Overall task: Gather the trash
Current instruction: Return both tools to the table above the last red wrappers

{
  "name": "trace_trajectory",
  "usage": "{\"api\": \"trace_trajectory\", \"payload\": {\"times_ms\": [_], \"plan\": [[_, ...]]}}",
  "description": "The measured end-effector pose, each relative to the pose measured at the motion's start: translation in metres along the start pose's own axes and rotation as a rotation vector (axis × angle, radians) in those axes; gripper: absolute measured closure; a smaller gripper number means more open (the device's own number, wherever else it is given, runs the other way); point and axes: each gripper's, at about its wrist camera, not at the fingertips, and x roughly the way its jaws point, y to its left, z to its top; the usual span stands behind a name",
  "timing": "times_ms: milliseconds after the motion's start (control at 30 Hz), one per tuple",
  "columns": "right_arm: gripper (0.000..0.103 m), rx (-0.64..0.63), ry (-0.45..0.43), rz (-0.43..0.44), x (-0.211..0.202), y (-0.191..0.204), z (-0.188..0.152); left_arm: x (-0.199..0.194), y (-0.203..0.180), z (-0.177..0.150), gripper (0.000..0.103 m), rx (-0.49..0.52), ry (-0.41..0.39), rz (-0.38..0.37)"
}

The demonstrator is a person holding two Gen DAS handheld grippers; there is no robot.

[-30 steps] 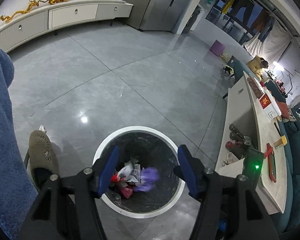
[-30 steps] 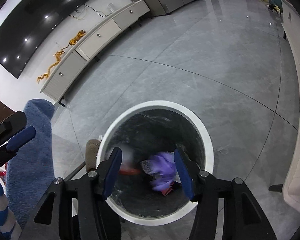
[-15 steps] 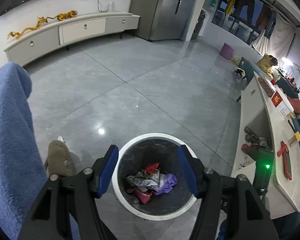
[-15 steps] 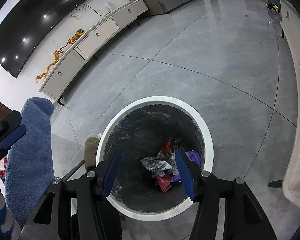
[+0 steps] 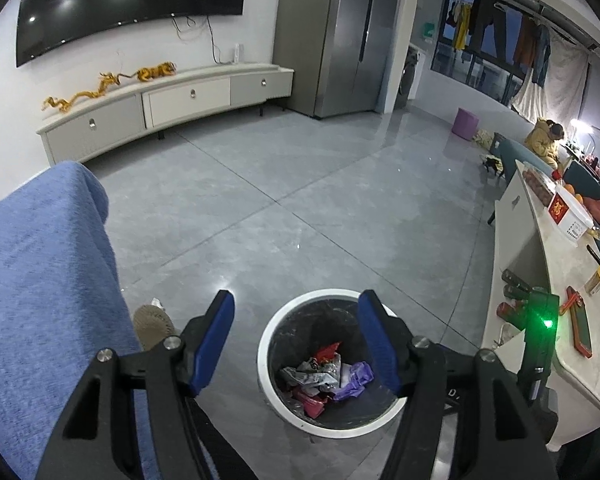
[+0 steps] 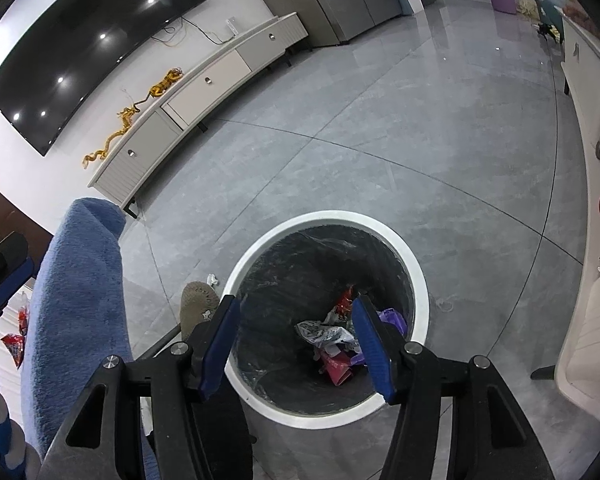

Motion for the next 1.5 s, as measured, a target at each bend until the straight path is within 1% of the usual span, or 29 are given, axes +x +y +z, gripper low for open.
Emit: {"api": "trace_trajectory", "payload": {"times_ms": [267,567,700,800,967,1100,1200,1300,1367,1500], "plan": [[0.044,-0.04,-0.031,0.008,-0.024,0.019,0.0,-0.045,0.013,-0.003,0.036,-0.023,-0.066,0.018],[0.043,-0.124,-0.073,0.024,-0.059,0.056,-0.003,-0.102,0.039,-0.012,0.035,-0.076,-0.139,0.046],[0.043,-0.168,-0.087,0.035,-0.072,0.076,-0.008,-0.138,0.053,-0.021,0.035,-0.092,-0.2,0.071],[0.043,-0.204,-0.097,0.045,-0.083,0.092,-0.014,-0.157,0.061,-0.027,0.035,-0.108,-0.231,0.089],[0.043,-0.273,-0.115,0.066,-0.1,0.12,-0.024,-0.195,0.082,-0.042,0.035,-0.159,-0.3,0.107],[0.043,-0.33,-0.134,0.087,-0.115,0.144,-0.033,-0.223,0.097,-0.055,0.035,-0.177,-0.316,0.134],[0.043,-0.37,-0.151,0.107,-0.128,0.162,-0.04,-0.24,0.107,-0.063,0.035,-0.195,-0.316,0.134],[0.042,-0.414,-0.172,0.125,-0.142,0.179,-0.047,-0.259,0.119,-0.072,0.035,-0.221,-0.335,0.148],[0.042,-0.441,-0.185,0.138,-0.15,0.19,-0.053,-0.274,0.13,-0.081,0.035,-0.241,-0.353,0.163],[0.041,-0.487,-0.208,0.17,-0.165,0.209,-0.06,-0.292,0.152,-0.093,0.035,-0.274,-0.36,0.182]]}}
